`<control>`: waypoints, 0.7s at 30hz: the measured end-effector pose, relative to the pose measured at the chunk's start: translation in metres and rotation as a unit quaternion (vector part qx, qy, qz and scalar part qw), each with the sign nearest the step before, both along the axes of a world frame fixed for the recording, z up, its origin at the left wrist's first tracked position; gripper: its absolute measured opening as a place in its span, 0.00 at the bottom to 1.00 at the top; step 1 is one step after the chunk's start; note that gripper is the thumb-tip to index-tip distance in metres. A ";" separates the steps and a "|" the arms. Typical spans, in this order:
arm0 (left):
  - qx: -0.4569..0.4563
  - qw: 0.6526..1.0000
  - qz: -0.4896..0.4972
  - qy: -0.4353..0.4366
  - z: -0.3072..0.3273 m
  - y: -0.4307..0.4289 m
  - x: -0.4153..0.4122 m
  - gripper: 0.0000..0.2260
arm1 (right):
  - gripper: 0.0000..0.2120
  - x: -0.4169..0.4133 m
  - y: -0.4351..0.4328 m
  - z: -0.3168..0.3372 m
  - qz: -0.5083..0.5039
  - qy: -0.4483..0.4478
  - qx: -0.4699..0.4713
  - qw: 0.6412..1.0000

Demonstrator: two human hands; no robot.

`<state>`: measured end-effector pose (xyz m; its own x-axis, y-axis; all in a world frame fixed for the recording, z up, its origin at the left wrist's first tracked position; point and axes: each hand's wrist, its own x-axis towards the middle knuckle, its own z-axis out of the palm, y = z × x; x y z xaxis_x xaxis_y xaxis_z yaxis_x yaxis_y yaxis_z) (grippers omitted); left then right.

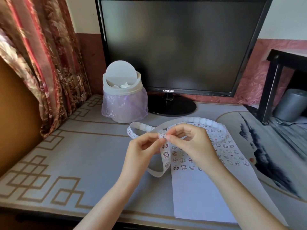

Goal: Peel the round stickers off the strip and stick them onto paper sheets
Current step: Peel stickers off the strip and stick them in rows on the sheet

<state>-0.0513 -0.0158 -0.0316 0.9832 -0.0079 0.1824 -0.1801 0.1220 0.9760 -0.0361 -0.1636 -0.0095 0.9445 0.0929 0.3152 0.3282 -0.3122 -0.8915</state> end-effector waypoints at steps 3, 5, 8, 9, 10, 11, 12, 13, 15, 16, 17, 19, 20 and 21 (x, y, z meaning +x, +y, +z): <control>0.006 1.000 -0.005 -0.001 -0.001 0.000 0.002 0.04 | 0.03 0.003 -0.003 0.000 0.010 0.018 0.008 1.000; 0.010 1.000 -0.007 -0.002 -0.001 0.000 0.003 0.03 | 0.03 0.004 -0.003 -0.001 0.016 0.029 0.013 0.999; 0.022 1.000 -0.007 0.005 -0.001 0.002 0.005 0.03 | 0.03 0.006 -0.002 -0.001 0.011 0.032 0.006 0.999; 0.031 0.999 -0.008 0.009 -0.001 0.002 0.005 0.03 | 0.04 0.006 -0.001 -0.002 0.005 0.031 0.001 0.999; 0.043 0.999 -0.008 0.012 -0.001 0.002 0.005 0.04 | 0.04 0.007 -0.001 -0.002 -0.002 0.031 -0.004 1.000; 0.059 0.998 -0.006 0.014 -0.001 0.002 0.005 0.06 | 0.04 0.007 0.000 -0.003 -0.009 0.031 -0.009 0.999; 0.076 0.997 -0.001 0.014 -0.001 0.002 0.005 0.08 | 0.05 0.007 0.001 -0.003 -0.017 0.031 -0.011 0.999; 0.091 0.996 0.012 0.012 -0.002 0.001 0.005 0.08 | 0.05 0.007 0.002 -0.004 -0.027 0.032 -0.010 0.999; 0.118 0.992 0.052 0.001 -0.002 -0.001 0.006 0.07 | 0.04 0.007 0.003 -0.006 -0.049 0.040 0.003 0.998; 0.134 0.988 0.072 -0.008 -0.003 -0.002 0.007 0.06 | 0.04 0.007 0.004 -0.006 -0.060 0.048 0.015 0.997; 0.152 0.984 0.088 -0.018 -0.004 -0.003 0.008 0.05 | 0.03 0.007 0.004 -0.006 -0.067 0.060 0.031 0.995; 0.187 0.976 0.103 -0.041 -0.005 -0.004 0.010 0.03 | 0.04 0.006 0.005 -0.004 -0.069 0.092 0.063 0.991; 0.202 0.972 0.107 -0.053 -0.006 -0.004 0.011 0.03 | 0.04 0.006 0.005 -0.003 -0.065 0.106 0.075 0.989; 0.217 0.968 0.111 -0.062 -0.007 -0.005 0.011 0.03 | 0.05 0.005 0.004 -0.002 -0.060 0.120 0.083 0.987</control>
